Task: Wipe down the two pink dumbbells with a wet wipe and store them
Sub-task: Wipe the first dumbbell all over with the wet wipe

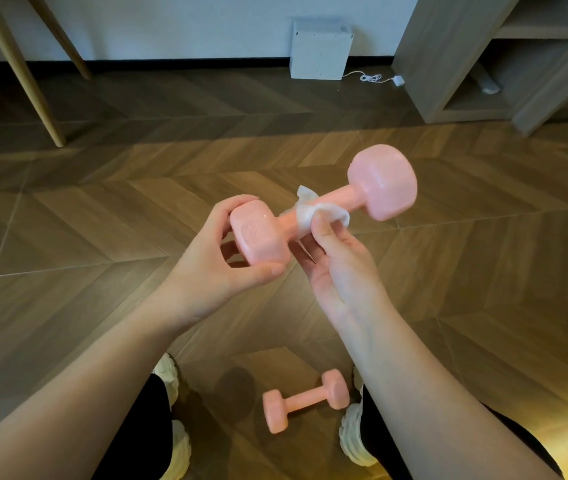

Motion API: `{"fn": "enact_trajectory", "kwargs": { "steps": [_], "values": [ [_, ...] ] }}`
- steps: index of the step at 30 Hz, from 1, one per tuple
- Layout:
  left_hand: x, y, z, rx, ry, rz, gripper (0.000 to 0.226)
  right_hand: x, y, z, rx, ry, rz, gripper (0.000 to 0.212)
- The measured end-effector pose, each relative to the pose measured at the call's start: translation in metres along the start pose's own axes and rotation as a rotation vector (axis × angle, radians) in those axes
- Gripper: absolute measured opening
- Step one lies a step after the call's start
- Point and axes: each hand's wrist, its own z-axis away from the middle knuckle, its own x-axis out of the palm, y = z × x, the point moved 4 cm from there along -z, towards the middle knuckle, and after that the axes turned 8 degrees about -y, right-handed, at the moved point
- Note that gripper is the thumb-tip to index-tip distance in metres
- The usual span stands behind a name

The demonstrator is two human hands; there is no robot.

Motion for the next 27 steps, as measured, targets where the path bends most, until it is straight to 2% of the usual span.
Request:
{"fn": "enact_trajectory", "kwargs": {
  "steps": [3,6,11,14,17,19,21,23,27],
  "values": [
    [0.003,0.005,0.004,0.147,0.064,-0.246,0.086,0.001,0.009,0.002,0.016,0.026,-0.010,0.018],
    [0.007,0.006,0.005,0.162,0.066,-0.277,0.086,0.001,0.015,0.006,0.022,0.063,-0.013,0.014],
    [0.013,0.001,-0.001,-0.085,0.007,0.099,0.070,0.003,0.009,0.010,-0.045,0.025,-0.049,0.023],
    [0.018,-0.003,-0.001,-0.332,-0.148,0.534,0.074,0.008,0.004,0.009,-0.077,-0.054,-0.059,0.043],
    [0.017,0.002,0.001,-0.421,-0.261,0.727,0.080,0.011,0.002,0.008,-0.085,-0.078,-0.028,0.051],
    [0.015,0.001,0.001,-0.358,-0.199,0.634,0.075,0.013,0.001,0.008,-0.084,-0.079,-0.013,0.052],
    [0.011,0.002,0.000,-0.236,-0.086,0.443,0.065,0.014,0.002,0.008,-0.077,-0.067,-0.007,0.049],
    [0.007,0.005,0.002,-0.079,-0.002,0.206,0.066,0.014,0.002,0.009,-0.062,-0.026,0.003,0.046],
    [0.009,0.010,0.008,0.110,0.045,-0.106,0.069,0.008,-0.002,0.011,-0.053,0.052,0.059,0.026]
  ]
}}
